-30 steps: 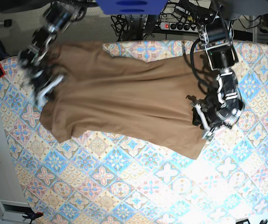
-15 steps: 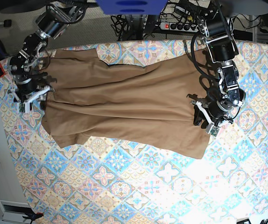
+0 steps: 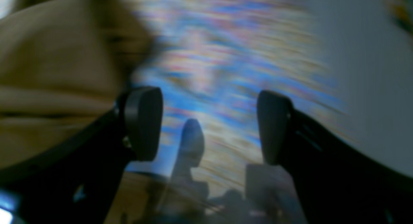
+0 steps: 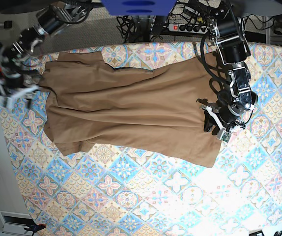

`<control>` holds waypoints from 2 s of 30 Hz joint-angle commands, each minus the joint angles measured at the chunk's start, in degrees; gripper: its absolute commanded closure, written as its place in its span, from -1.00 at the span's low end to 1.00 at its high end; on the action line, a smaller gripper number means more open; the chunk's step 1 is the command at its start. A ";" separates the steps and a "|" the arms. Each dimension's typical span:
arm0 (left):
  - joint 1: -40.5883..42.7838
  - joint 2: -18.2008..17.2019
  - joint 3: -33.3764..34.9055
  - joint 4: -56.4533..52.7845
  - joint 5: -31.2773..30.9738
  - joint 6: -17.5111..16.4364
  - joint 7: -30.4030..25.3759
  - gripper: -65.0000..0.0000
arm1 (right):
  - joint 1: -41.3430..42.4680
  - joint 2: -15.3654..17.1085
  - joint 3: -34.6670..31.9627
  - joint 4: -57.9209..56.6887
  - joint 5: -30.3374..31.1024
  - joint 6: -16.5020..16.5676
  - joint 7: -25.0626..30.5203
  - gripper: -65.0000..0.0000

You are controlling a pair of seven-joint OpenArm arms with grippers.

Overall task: Layout the t-shirt on the table in an organized manner, then fold the t-shirt properly
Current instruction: 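Release the shirt with the right gripper and lift it away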

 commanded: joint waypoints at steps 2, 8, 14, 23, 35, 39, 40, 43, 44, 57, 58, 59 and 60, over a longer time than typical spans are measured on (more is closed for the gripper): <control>3.60 0.35 0.28 -2.68 12.37 0.51 18.62 0.45 | 0.40 0.12 2.89 3.03 1.48 0.56 1.55 -0.35; 4.74 2.72 -5.26 7.52 6.83 0.51 18.71 0.45 | -1.45 -5.06 11.33 8.04 1.48 0.56 1.03 -0.35; 8.61 5.18 -6.23 20.62 1.03 0.51 18.71 0.45 | -3.12 -9.37 16.34 9.71 1.48 0.56 1.03 -0.35; 13.35 5.27 -6.32 30.11 -8.47 0.51 18.71 0.45 | -3.91 -9.63 21.26 6.90 1.56 0.56 -3.54 -0.35; 8.61 5.62 -6.76 29.93 -4.95 0.51 18.79 0.45 | -6.63 -9.63 17.13 7.34 1.92 0.56 -5.83 -0.35; 6.76 5.71 -6.85 30.20 -5.30 0.51 18.79 0.45 | -8.30 -9.63 16.60 10.33 6.31 0.56 -6.18 -0.35; 6.59 5.98 -6.85 30.29 -5.30 0.51 18.79 0.45 | -8.30 -9.63 16.52 10.94 6.66 0.56 -6.18 -0.35; 6.85 6.68 -7.02 32.04 -5.30 0.51 18.79 0.45 | -8.30 -9.63 16.16 11.91 6.66 0.56 -6.18 -0.35; 7.20 6.85 -7.02 33.36 -5.39 0.51 18.79 0.46 | -8.74 -9.63 15.29 12.00 6.66 0.56 -6.18 -0.35; 14.50 7.91 -6.93 47.17 -22.62 0.51 21.69 0.45 | -14.55 -9.71 5.26 11.47 6.93 0.56 -6.27 -0.35; 14.50 7.91 -6.93 47.52 -22.62 0.51 23.28 0.45 | -14.72 -9.71 5.26 11.12 6.93 0.56 -6.27 -0.35; 14.50 7.91 -7.02 47.78 -22.62 0.51 24.86 0.45 | -15.07 -9.71 5.26 10.51 6.93 0.56 -6.27 -0.35; 14.59 7.91 -7.02 48.13 -22.71 0.51 26.09 0.45 | -15.43 -9.71 5.26 9.71 7.01 0.56 -6.27 -0.35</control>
